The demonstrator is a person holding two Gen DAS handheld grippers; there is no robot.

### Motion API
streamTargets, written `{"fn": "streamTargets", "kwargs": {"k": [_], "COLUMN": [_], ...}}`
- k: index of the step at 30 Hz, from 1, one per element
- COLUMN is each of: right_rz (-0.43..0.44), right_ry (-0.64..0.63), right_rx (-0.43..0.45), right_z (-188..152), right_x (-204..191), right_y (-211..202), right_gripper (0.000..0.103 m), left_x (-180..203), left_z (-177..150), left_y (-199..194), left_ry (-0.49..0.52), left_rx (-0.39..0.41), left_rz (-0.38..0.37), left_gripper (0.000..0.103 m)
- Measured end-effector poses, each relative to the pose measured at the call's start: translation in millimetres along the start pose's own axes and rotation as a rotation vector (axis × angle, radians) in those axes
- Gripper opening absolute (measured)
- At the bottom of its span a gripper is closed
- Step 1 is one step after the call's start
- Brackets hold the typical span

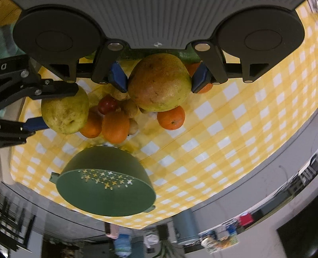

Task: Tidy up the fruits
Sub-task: 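Carry the mango and pear over the green colander with both grippers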

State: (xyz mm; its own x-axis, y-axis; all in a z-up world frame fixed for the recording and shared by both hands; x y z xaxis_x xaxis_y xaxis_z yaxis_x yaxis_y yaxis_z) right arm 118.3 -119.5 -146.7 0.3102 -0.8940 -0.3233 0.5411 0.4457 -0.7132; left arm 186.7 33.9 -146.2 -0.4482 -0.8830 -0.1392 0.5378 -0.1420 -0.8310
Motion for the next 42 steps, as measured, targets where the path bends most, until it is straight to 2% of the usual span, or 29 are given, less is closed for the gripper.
{"fn": "streamTargets", "kwargs": {"k": [5,9,15,18,22,30,35,42], "right_rz": [0.013,0.017,0.028,0.010,-0.015,-0.023,0.004,0.000], "right_ry": [0.025,0.028,0.006,-0.048,-0.165,-0.317,-0.421,-0.559], "right_rx": [0.000,0.040,0.130,0.160,0.159,0.030,-0.064,-0.198], "right_z": [-3.7,3.8,40.9,66.2,95.1,127.6,136.3,133.9], "right_x": [5.3,13.9,32.3,42.5,56.7,98.8,110.1,116.8], "right_y": [-5.2,-23.9,-56.5,-66.9,-67.3,-21.9,11.5,51.5], "right_gripper": [0.061,0.061,0.061,0.061,0.061,0.061,0.061,0.061], "left_x": [4.9,9.3,20.0,28.7,40.1,54.5,65.7,70.7], "left_z": [3.7,18.7,60.7,85.1,114.5,145.2,146.5,146.2], "left_y": [-10.4,-29.3,-55.0,-57.0,-46.5,2.1,29.1,59.3], "left_ry": [-0.042,-0.069,-0.113,-0.124,-0.093,-0.026,0.080,0.203], "left_rx": [0.001,0.031,0.093,0.106,0.121,0.063,-0.004,-0.087], "left_rz": [-0.004,-0.021,-0.082,-0.116,-0.119,-0.158,-0.173,-0.173], "left_gripper": [0.080,0.080,0.080,0.080,0.080,0.080,0.080,0.080]}}
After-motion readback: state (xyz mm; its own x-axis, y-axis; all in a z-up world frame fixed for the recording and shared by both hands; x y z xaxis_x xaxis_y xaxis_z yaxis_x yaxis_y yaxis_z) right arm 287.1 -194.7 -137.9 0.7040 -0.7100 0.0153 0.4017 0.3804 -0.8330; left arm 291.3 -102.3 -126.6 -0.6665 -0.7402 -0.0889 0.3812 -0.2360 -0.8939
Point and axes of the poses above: each gripper's, at about its wrist camera, not at the fingertips, and y roughly the way its jaws point, x to its right, z to its top, the point moved 9 cm from there along y, roughly the way its jaws point, and after that the axes turned 1 degree about y, right-handed, at the moved point
